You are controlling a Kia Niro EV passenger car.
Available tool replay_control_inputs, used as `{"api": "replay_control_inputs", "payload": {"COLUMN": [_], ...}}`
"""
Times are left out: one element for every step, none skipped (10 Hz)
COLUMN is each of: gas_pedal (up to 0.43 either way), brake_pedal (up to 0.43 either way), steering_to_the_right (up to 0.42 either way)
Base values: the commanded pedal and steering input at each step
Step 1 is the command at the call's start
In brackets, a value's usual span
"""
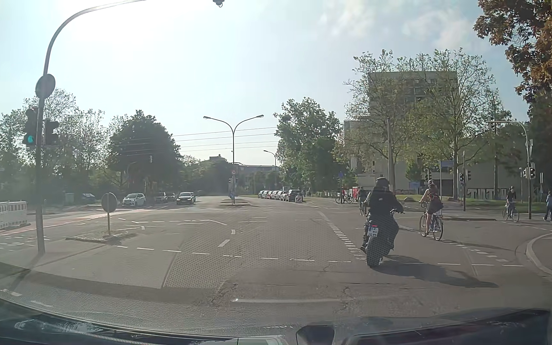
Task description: Follow the waypoints while adhering to traffic rules and regulations
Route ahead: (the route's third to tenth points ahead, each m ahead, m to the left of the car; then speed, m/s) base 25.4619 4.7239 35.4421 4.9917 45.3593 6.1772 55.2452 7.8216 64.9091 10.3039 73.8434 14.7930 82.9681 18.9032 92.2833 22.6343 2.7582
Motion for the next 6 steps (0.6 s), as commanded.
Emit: {"api": "replay_control_inputs", "payload": {"gas_pedal": [0.26, 0.26, 0.268, 0.268, 0.268, 0.268], "brake_pedal": [0.0, 0.0, 0.0, 0.0, 0.0, 0.0], "steering_to_the_right": [0.0, 0.0, 0.0, 0.0, 0.0, 0.001]}}
